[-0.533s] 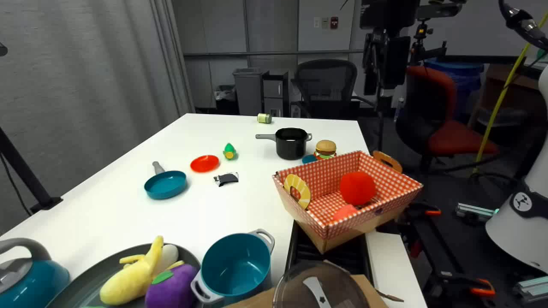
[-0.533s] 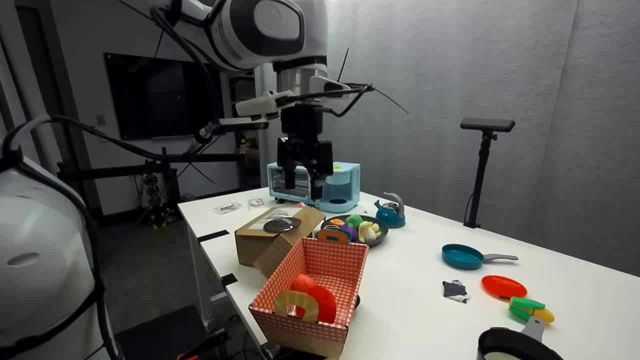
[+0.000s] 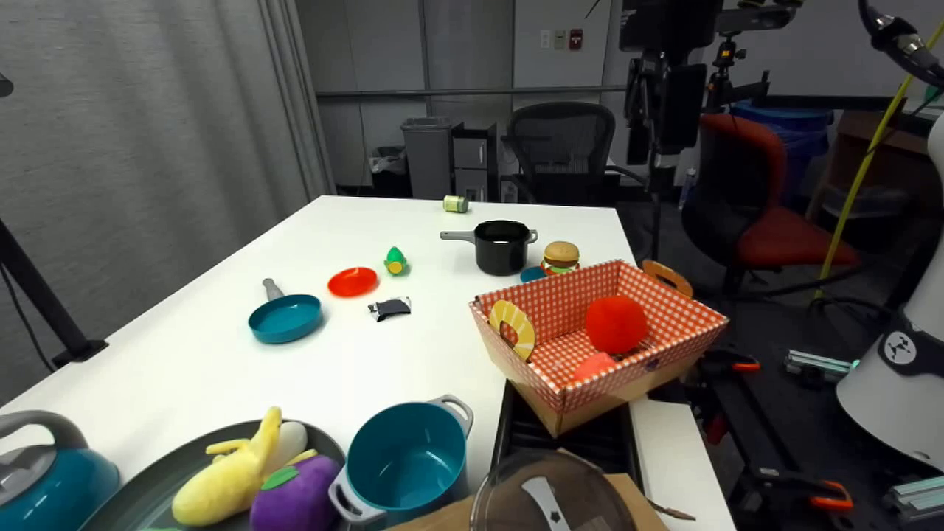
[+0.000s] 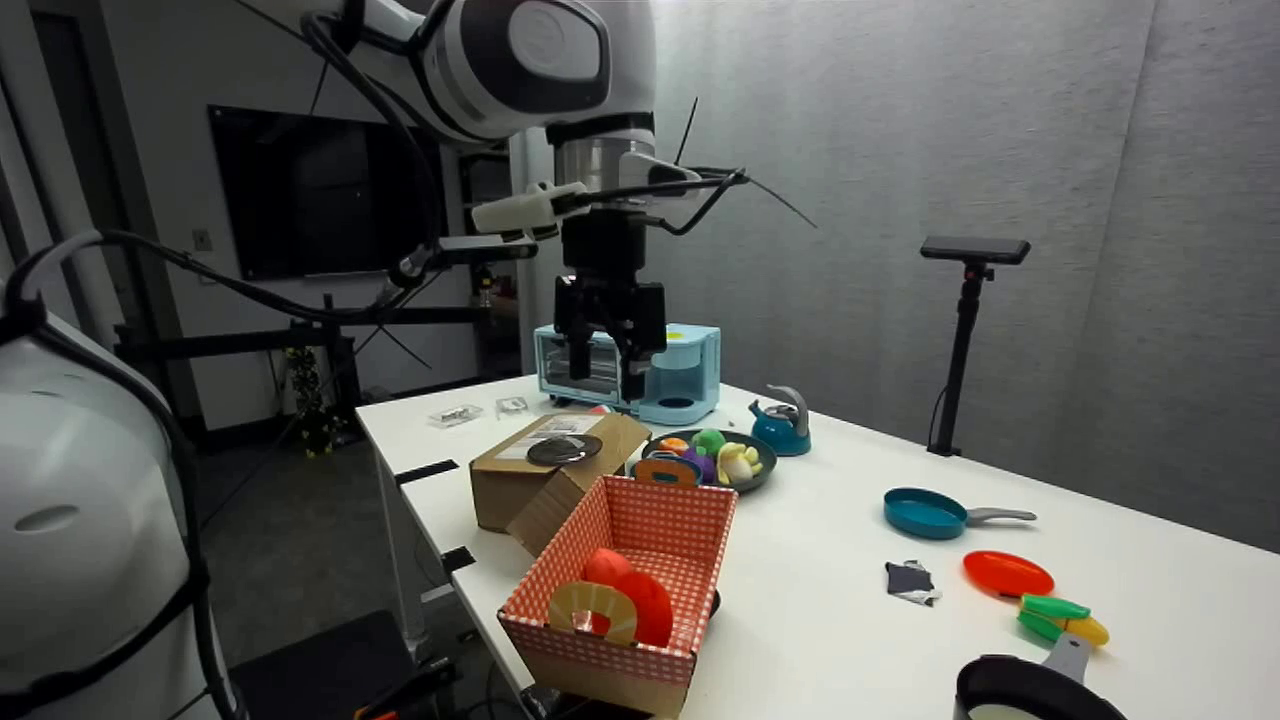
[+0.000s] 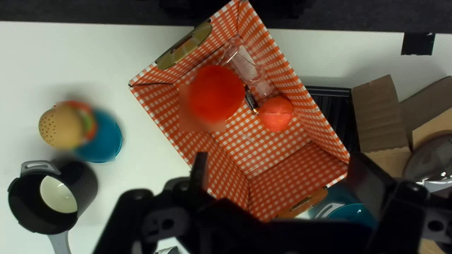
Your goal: Pick up the glass lid from the box and put it on the light blue pot.
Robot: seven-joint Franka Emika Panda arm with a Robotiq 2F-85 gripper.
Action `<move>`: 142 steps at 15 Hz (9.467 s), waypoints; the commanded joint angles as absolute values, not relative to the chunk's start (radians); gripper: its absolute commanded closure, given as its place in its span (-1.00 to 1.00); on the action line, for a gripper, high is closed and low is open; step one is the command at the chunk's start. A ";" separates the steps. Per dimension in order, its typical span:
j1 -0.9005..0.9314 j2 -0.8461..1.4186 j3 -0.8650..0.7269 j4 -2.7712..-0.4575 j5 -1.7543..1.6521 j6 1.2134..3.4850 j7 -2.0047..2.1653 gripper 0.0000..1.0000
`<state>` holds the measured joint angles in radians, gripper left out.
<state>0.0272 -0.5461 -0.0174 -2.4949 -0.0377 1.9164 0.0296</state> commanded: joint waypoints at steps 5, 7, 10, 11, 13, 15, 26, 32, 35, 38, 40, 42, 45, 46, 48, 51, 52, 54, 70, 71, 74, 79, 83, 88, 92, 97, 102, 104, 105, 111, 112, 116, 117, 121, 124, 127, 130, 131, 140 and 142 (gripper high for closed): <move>0.016 -0.546 -0.007 -2.493 -0.032 1.914 0.025 -1.00; 0.016 -0.546 -0.007 -2.493 -0.032 1.914 0.025 -1.00; 0.016 -0.546 -0.007 -2.493 -0.032 1.914 0.025 -1.00; 0.016 -0.546 -0.007 -2.493 -0.032 1.914 0.025 -1.00; 0.016 -0.546 -0.007 -2.493 -0.032 1.914 0.025 -1.00; 0.016 -0.546 -0.007 -2.493 -0.032 1.914 0.025 -1.00; 0.003 -0.543 0.009 -2.491 -0.094 1.907 0.032 -1.00; 0.001 -0.531 0.020 -2.480 -0.213 1.874 0.003 -1.00; 0.006 -0.528 0.018 -2.479 -0.244 1.865 -0.017 -1.00; 0.040 -0.316 0.065 -2.305 -0.186 1.888 0.050 -1.00; 0.052 -0.230 0.090 -2.213 -0.159 1.886 0.072 -1.00; 0.067 -0.116 0.117 -2.096 -0.136 1.873 0.093 -1.00; 0.087 0.048 0.140 -1.923 -0.120 1.858 0.113 -1.00; 0.096 0.099 0.144 -1.868 -0.124 1.851 0.119 -1.00; 0.118 0.201 0.150 -1.759 -0.128 1.822 0.129 -1.00; 0.165 0.337 0.152 -1.603 -0.129 1.786 0.178 -1.00; 0.183 0.379 0.150 -1.552 -0.130 1.774 0.202 -1.00; 0.226 0.457 0.143 -1.452 -0.148 1.753 0.255 -1.00; 0.270 0.479 0.107 -1.490 -0.144 1.822 0.312 -1.00; 0.269 0.473 0.108 -1.510 -0.138 1.825 0.314 -1.00; 0.272 0.454 0.116 -1.583 -0.127 1.833 0.321 -1.00; 0.286 0.421 0.128 -1.703 -0.101 1.843 0.353 -1.00; 0.295 0.395 0.138 -1.782 -0.072 1.871 0.389 -1.00; 0.297 0.380 0.144 -1.838 -0.059 1.915 0.404 -1.00; 0.299 0.366 0.146 -1.860 -0.060 1.937 0.414 -1.00; 0.304 0.360 0.137 -1.866 -0.084 1.949 0.437 -1.00; 0.340 0.308 0.109 -1.935 -0.148 2.105 0.676 -1.00; 0.346 0.293 0.111 -1.967 -0.161 2.143 0.759 -1.00; 0.351 0.285 0.114 -1.981 -0.170 2.150 0.797 -1.00; 0.377 0.244 0.128 -2.068 -0.231 2.178 1.018 -1.00; 0.386 0.238 0.135 -2.073 -0.238 2.173 1.055 -1.00; 0.416 0.221 0.167 -2.084 -0.267 2.144 1.171 -1.00; 0.421 0.219 0.175 -2.085 -0.273 2.139 1.194 -1.00; 0.423 0.217 0.200 -2.090 -0.253 2.138 1.236 -1.00; 0.412 0.251 0.204 -2.064 -0.249 2.143 1.208 -1.00; 0.412 0.251 0.204 -2.064 -0.249 2.143 1.209 -1.00; 0.412 0.251 0.204 -2.064 -0.249 2.143 1.209 -1.00; 0.412 0.251 0.204 -2.064 -0.249 2.143 1.209 -1.00; 0.413 0.252 0.203 -2.063 -0.261 2.154 1.207 0.19; 0.414 0.252 0.202 -2.062 -0.265 2.151 1.211 0.19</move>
<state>0.4213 0.2514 0.1952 -2.0610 -0.2469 2.1473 1.2064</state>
